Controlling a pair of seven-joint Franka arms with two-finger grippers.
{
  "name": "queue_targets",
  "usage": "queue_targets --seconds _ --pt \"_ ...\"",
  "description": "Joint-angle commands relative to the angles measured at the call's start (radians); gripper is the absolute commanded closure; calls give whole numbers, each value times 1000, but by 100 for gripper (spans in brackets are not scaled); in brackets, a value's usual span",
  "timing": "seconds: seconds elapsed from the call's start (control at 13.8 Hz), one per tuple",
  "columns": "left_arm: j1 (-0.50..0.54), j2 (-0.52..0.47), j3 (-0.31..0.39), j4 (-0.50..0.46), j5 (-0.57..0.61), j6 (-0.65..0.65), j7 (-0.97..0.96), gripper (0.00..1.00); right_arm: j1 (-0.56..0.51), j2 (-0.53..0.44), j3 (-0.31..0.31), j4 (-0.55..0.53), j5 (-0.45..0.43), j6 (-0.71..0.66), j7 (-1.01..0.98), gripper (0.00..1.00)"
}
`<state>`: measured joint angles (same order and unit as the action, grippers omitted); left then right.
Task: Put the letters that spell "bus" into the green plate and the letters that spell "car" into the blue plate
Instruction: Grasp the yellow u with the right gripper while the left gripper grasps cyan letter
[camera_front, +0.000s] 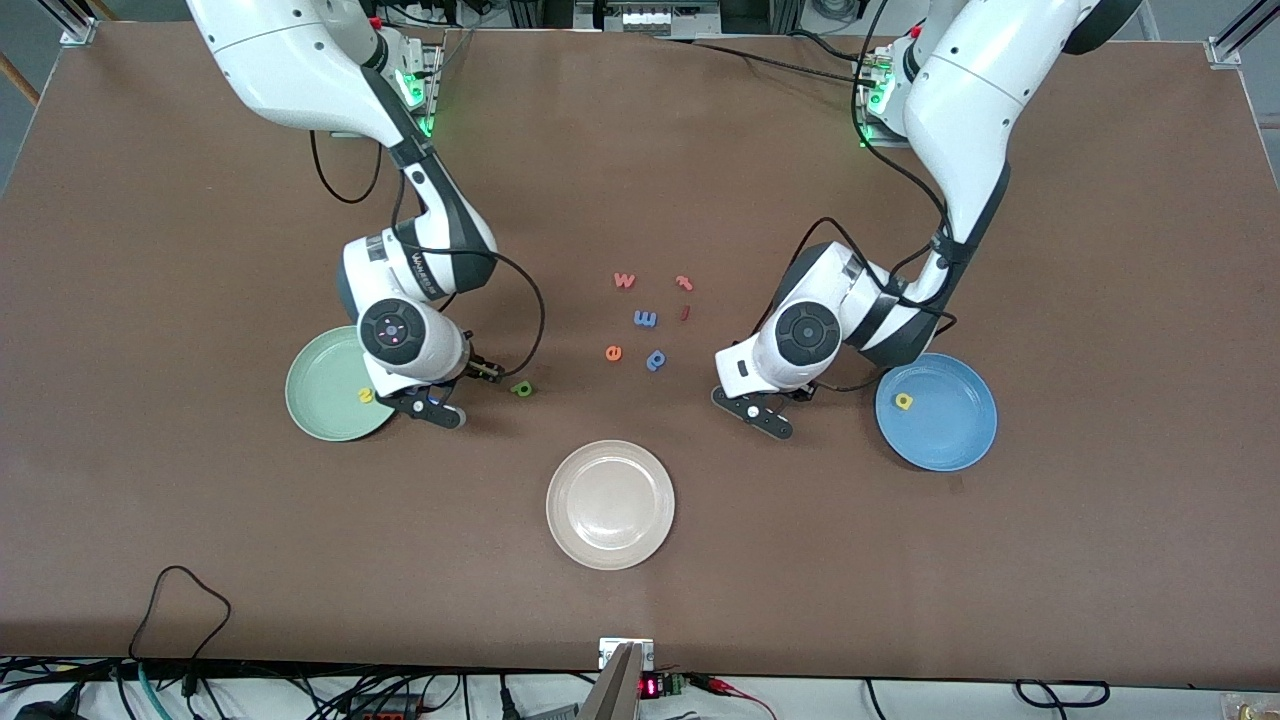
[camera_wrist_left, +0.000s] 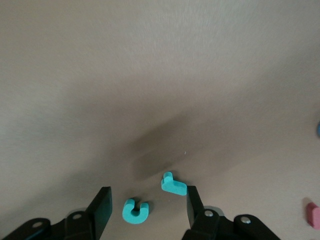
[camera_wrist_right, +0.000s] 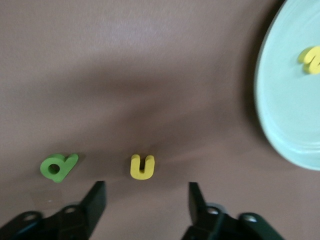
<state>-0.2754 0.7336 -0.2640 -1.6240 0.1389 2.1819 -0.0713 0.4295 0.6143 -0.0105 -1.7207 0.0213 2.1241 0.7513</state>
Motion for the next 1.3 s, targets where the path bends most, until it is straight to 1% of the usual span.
queue_targets --seconds 0.0,0.14,0.29,0.51,0.65,0.8,1.01,1.09,1.23 --pt "-18 -14 3 -63 21 76 132 29 -5 7 -8 -7 14 10 10 45" --pt "-16 -20 3 -83 19 99 205 29 -6 19 -8 -7 14 22 10 47" --pt "-15 -23 -3 -97 21 101 208 29 -8 36 -8 -7 16 57 13 48" --pt "-37 -22 -8 -97 21 105 209 31 -6 51 -8 -7 61 92 16 48" --pt "-38 -19 -8 -100 22 134 225 40 -5 58 -8 -7 62 93 16 48" --pt "-33 -16 -6 -100 36 137 301 60 -5 59 -8 -11 62 93 16 48" --pt "-19 -14 -6 -112 50 139 327 63 -5 64 -8 -17 62 86 16 48" --pt "-21 -14 -6 -112 50 139 318 69 -5 68 -8 -17 62 88 16 48" --pt "-21 -22 -6 -105 50 133 327 70 -5 71 -8 -17 63 93 16 48"
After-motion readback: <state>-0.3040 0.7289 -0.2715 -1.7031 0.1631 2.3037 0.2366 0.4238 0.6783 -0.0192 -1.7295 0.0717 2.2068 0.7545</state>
